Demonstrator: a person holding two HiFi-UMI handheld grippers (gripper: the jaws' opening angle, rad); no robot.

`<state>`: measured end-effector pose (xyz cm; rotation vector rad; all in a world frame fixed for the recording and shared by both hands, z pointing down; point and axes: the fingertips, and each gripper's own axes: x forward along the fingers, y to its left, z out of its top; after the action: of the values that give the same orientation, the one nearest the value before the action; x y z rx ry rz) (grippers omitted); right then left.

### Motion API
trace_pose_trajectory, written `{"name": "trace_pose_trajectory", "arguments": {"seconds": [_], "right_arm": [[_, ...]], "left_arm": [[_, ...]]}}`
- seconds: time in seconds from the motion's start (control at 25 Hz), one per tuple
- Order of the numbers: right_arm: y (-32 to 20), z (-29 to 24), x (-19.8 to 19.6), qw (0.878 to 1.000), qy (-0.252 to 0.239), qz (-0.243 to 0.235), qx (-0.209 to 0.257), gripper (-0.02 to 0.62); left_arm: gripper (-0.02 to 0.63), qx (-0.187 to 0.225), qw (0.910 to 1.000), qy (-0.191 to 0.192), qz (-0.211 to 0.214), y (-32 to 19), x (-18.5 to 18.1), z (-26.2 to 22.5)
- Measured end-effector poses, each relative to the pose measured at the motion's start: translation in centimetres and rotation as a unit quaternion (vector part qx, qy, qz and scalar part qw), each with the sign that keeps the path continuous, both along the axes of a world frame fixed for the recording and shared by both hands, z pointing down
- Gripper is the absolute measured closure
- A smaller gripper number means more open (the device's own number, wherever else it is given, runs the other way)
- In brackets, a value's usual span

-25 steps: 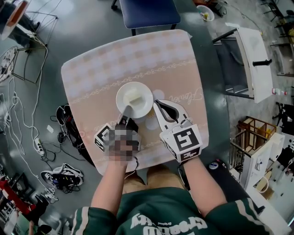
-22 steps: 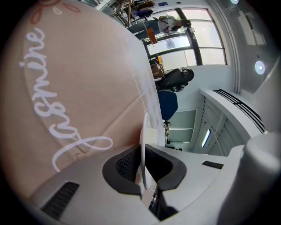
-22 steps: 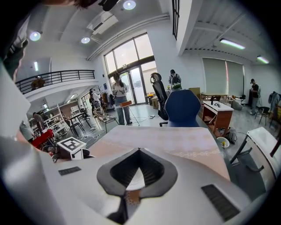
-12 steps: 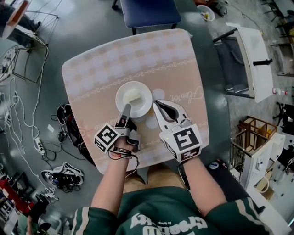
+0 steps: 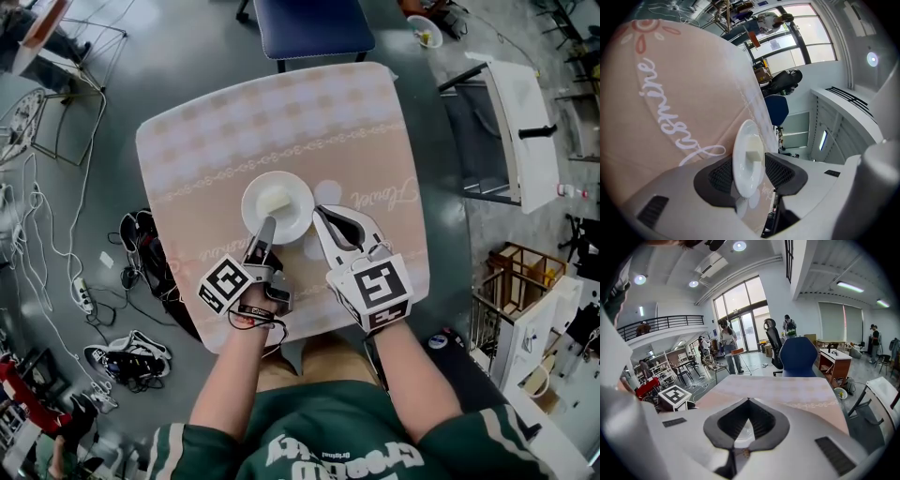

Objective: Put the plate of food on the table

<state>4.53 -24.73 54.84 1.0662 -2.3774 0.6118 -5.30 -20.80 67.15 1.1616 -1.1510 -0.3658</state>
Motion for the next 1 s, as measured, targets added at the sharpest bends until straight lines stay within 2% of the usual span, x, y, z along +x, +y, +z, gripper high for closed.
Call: {"name": "trace_pose_trajectory", "arguments": {"seconds": [0.08, 0.4, 1.0], "right_arm": [[0.2, -0.4, -0.2, 1.0, -0.002, -0.001, 0.005, 0.581], [0.6, -1.0, -0.7, 1.0, -0.002, -0.003, 0.011, 0.581], [2.0, -1.4, -1.9, 1.0, -0.003, -0.008, 0.015, 0.581]], "left_arm": [[0.403, 0.005, 0.9999, -0.007, 0.006, 0.0, 0.2, -0.4], [0.402, 0.003, 0.9999, -0.015, -0.006, 0.8, -0.7, -1.0], [0.402, 0.009, 0.9997, -0.006, -0.021, 3.3, -2.1, -2.3]]}}
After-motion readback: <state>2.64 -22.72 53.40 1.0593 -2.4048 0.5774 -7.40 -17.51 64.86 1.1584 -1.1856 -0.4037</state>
